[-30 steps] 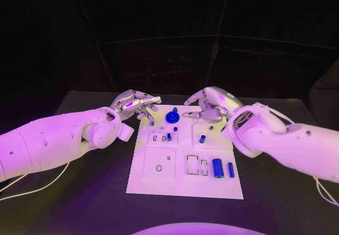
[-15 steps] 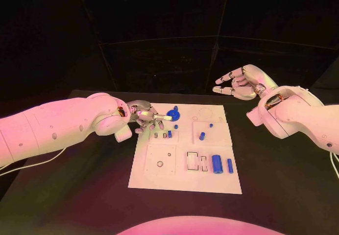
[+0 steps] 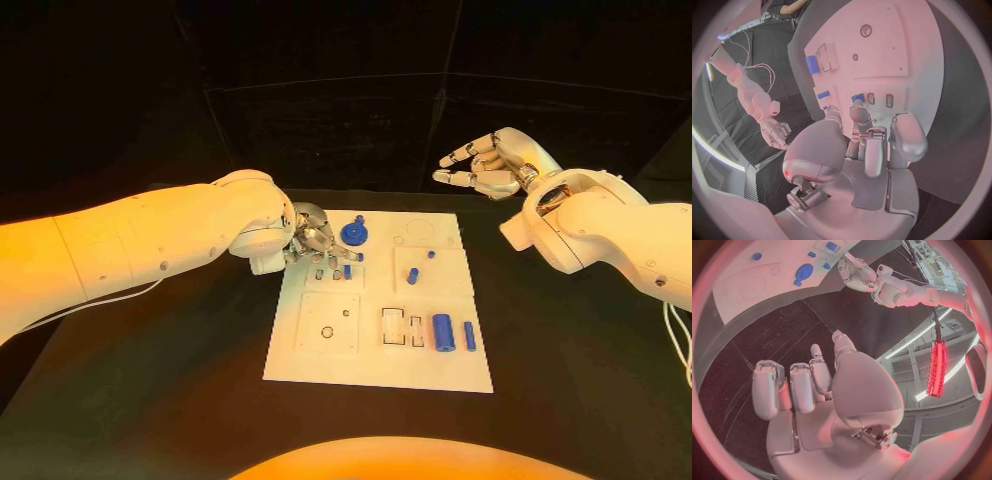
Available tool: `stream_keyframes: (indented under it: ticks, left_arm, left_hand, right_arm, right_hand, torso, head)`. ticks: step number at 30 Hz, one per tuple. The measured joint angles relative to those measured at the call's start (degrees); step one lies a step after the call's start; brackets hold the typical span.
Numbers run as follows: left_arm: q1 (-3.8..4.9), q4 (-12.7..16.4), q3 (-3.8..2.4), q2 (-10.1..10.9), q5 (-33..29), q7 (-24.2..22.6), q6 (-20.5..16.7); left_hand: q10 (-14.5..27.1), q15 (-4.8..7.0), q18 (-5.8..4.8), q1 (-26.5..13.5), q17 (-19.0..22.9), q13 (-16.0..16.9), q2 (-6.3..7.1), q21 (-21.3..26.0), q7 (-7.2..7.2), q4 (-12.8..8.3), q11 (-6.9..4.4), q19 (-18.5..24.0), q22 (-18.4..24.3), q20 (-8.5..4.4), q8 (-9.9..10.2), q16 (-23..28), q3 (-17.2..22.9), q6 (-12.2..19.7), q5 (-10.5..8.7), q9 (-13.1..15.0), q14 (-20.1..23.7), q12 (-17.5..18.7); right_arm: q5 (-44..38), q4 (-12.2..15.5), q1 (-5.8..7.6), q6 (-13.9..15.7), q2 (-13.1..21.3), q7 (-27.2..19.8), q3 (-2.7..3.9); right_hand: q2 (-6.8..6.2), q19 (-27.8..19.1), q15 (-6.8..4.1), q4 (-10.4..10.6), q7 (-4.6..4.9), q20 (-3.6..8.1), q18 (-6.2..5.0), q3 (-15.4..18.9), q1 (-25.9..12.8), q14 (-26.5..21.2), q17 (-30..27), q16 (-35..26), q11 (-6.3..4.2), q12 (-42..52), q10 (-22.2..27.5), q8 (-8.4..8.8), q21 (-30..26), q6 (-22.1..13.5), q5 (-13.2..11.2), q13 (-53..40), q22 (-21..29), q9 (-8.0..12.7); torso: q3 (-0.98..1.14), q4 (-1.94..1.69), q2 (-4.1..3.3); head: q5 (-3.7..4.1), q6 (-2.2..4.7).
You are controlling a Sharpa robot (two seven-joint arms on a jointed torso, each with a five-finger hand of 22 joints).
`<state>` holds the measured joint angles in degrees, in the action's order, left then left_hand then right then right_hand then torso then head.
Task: Assemble the parts on the task board
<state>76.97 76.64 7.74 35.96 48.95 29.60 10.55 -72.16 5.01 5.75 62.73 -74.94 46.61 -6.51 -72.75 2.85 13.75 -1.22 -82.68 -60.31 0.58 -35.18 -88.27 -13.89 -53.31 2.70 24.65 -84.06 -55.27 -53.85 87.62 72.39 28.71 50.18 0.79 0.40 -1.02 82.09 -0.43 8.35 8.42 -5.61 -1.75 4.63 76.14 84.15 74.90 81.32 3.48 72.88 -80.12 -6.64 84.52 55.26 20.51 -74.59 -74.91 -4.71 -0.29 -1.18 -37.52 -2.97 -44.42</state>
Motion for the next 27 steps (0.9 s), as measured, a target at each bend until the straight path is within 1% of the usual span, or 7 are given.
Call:
stream_keyframes:
  ticks: [3,8,10,16,18,25,27]
  left_arm:
    - [0.36,-1.17,0.21,-1.47,1.41,1.36,0.71]
    - [0.54,-2.79,0.43,-3.59,2.8,2.96,1.7]
    - [0.59,-3.39,0.48,-4.38,3.21,3.55,2.11]
    - [0.68,-4.73,0.51,-5.81,3.88,4.99,3.49]
    - [0.68,-5.07,0.52,-6.17,4.05,5.47,4.12]
    - [0.68,-6.42,0.53,-7.3,4.32,6.68,5.98]
    - [0.68,-6.88,0.53,-7.66,4.37,6.87,6.44]
  left_hand:
    - [0.21,0.0,0.0,-0.01,0.0,0.0,0.0,-0.12,0.0,0.31,-0.21,-0.21,-0.53,0.21,-0.35,0.0,-0.31,0.39,0.0,0.45,0.0,0.0]
    - [0.41,0.0,0.0,0.03,0.0,0.02,-0.03,-0.13,0.18,0.47,0.0,-0.21,-0.53,0.21,-0.58,0.0,-0.47,0.63,0.0,0.72,0.0,-0.21]
    - [0.41,0.0,0.0,0.21,0.0,0.09,-0.21,-0.13,0.0,0.47,0.0,-0.21,-0.58,0.21,-0.58,0.0,-0.47,0.81,0.0,0.81,0.0,-0.39]
    - [0.41,0.0,0.0,0.21,0.01,0.37,-0.21,-0.12,0.21,0.64,0.0,-0.21,-0.66,0.21,-0.82,-0.23,-0.63,1.01,0.0,1.06,0.0,-0.41]
    - [0.41,0.0,0.0,0.54,0.01,0.37,-0.54,-0.12,0.0,0.64,0.0,-0.21,-0.66,0.21,-1.03,-0.23,-0.63,1.22,0.0,1.22,0.0,-0.66]
    - [0.41,0.0,0.0,0.88,0.01,0.47,-0.89,-0.12,0.0,0.79,0.0,-0.2,-0.65,0.21,-1.44,-0.22,-0.78,1.64,0.0,1.61,0.0,-0.88]
    - [0.55,0.0,0.0,1.44,0.01,0.47,-1.1,-0.12,0.21,0.79,0.1,-0.2,-0.65,0.21,-1.48,-0.22,-0.78,1.85,0.0,1.77,0.0,-0.88]
  right_arm:
    - [-0.01,-0.31,0.0,-0.37,-0.39,0.12,0.0]
    - [-0.22,-0.62,0.0,-0.87,-0.94,0.31,-0.01]
    - [-0.32,-0.73,0.0,-1.04,-1.06,0.37,-0.01]
    - [-0.46,-0.99,0.0,-1.42,-1.29,0.49,-0.01]
    - [-0.51,-1.13,0.0,-1.52,-1.33,0.5,-0.01]
    - [-0.65,-1.34,0.0,-1.84,-1.61,0.47,-0.01]
    - [-0.68,-1.39,0.0,-2.0,-1.62,0.41,-0.01]
  right_hand:
    - [0.0,0.0,0.0,0.15,0.0,0.0,0.0,0.15,0.0,0.0,0.0,0.0,0.0,0.0,0.0,0.0,0.0,0.0,0.0,0.0,0.0,0.0]
    - [0.0,0.0,0.0,0.15,0.0,0.0,0.0,0.15,0.0,0.0,0.0,0.0,0.0,0.0,0.0,0.0,0.0,0.0,0.04,0.0,0.0,0.01]
    - [0.0,0.0,0.0,0.15,0.21,0.0,0.0,0.15,0.0,0.0,0.0,0.0,0.2,0.0,0.19,0.0,0.0,-0.21,0.32,0.0,0.0,0.06]
    - [0.11,-0.12,0.0,0.15,0.21,-0.13,-0.01,0.15,0.12,0.0,-0.12,-0.29,0.21,0.0,0.2,0.0,-0.22,-0.21,0.51,-0.01,0.0,0.06]
    - [0.38,-0.2,0.0,0.34,0.21,-0.21,0.0,0.33,0.39,0.0,-0.12,-0.29,0.21,0.01,0.2,0.0,-0.22,-0.21,0.68,-0.01,0.0,0.05]
    - [0.37,-0.2,0.01,0.18,0.21,-0.21,0.0,0.49,0.38,0.0,-0.12,-0.29,0.21,0.01,0.2,0.0,-0.22,-0.21,1.0,-0.02,0.0,0.05]
    - [0.69,-0.2,0.01,0.18,0.21,-0.21,0.0,0.49,0.7,0.0,-0.11,-0.29,0.21,0.01,0.2,0.0,-0.22,-0.21,1.5,-0.04,0.0,0.1]
  torso:
    - [0.02,0.02,-0.01]
    - [0.01,-0.01,-0.13]
    - [0.0,-0.03,-0.15]
    - [-0.03,-0.05,-0.19]
    - [-0.04,-0.05,-0.22]
    - [-0.05,0.01,-0.25]
    - [-0.05,0.01,-0.25]
  head:
    - [-0.28,0.02]
    - [-0.27,0.13]
    - [-0.21,0.08]
    - [-0.25,-0.1]
    - [-0.25,-0.19]
    - [-0.1,-0.45]
    - [-0.07,-0.49]
